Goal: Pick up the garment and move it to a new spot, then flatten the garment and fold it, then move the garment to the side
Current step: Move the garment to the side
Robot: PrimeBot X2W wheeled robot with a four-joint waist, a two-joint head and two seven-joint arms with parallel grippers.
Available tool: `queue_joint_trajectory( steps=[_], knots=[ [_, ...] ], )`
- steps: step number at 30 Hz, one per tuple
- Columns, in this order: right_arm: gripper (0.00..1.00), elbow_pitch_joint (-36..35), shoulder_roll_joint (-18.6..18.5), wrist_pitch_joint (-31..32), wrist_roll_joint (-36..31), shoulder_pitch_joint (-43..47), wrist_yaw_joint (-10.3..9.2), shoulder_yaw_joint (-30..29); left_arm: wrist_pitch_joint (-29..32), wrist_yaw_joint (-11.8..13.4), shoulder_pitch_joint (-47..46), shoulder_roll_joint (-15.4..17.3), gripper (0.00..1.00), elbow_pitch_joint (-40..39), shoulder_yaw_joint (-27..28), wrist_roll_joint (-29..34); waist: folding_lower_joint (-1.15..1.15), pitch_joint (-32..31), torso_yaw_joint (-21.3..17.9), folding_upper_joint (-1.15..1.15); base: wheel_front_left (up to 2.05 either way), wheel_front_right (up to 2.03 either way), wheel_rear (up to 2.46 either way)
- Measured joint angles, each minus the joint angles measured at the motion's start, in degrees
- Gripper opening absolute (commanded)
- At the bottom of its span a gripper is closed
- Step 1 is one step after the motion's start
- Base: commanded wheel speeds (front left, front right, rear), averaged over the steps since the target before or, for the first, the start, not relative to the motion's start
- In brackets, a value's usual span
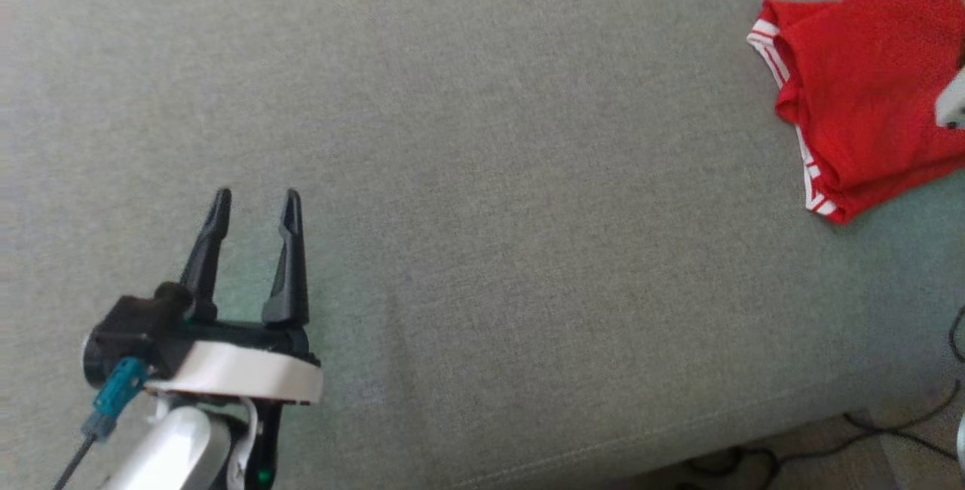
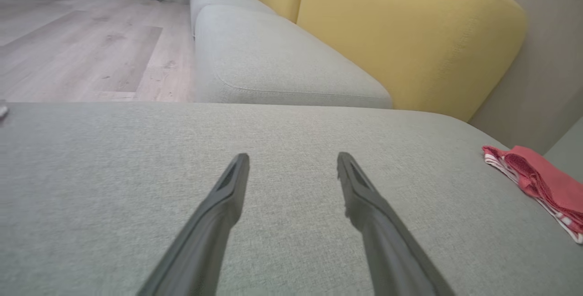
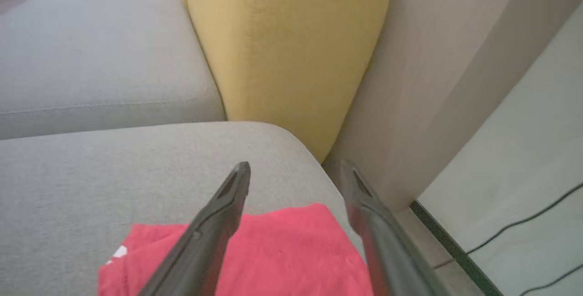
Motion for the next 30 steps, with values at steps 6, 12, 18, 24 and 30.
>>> queue_joint_trajectory(
  steps=[6, 12, 18, 24, 30],
  knots=[
    [1.00, -2.1, 0.9, -0.9, 1.7, 0.5, 0.00, 6.3, -2.1, -0.8, 2.8, -1.5, 1.00, 3.6, 0.1, -2.2, -0.01, -4.9, 1.9, 0.00, 0.00, 0.00, 0.00],
    [1.00, -6.8, 3.0, -1.2, 6.0, 7.2, 0.00, 12.0, -4.1, -1.5, 6.1, -2.9, 1.00, 7.7, 1.4, -4.8, -0.01, -11.0, 4.8, 0.00, 0.00, 0.00, 0.00],
    [1.00, -13.7, 6.4, -1.1, 7.9, 17.7, 0.00, 12.9, -4.8, -2.3, 10.1, -3.1, 1.00, 11.5, 1.8, -6.5, -0.02, -16.4, 8.0, 0.00, 0.00, 0.00, 0.00],
    [1.00, -23.9, 11.1, -1.1, 9.3, 32.2, 0.00, 13.3, -5.6, -2.9, 13.0, -3.6, 1.00, 14.4, 2.4, -7.6, -0.02, -20.7, 12.1, 0.00, 0.00, 0.00, 0.00],
    [1.00, -33.4, 13.7, -0.9, 9.5, 43.2, 0.00, 13.3, -6.1, -3.4, 15.2, -4.4, 1.00, 15.4, 2.8, -7.5, -0.01, -22.7, 14.3, 0.00, 0.00, 0.00, 0.00]
  ],
)
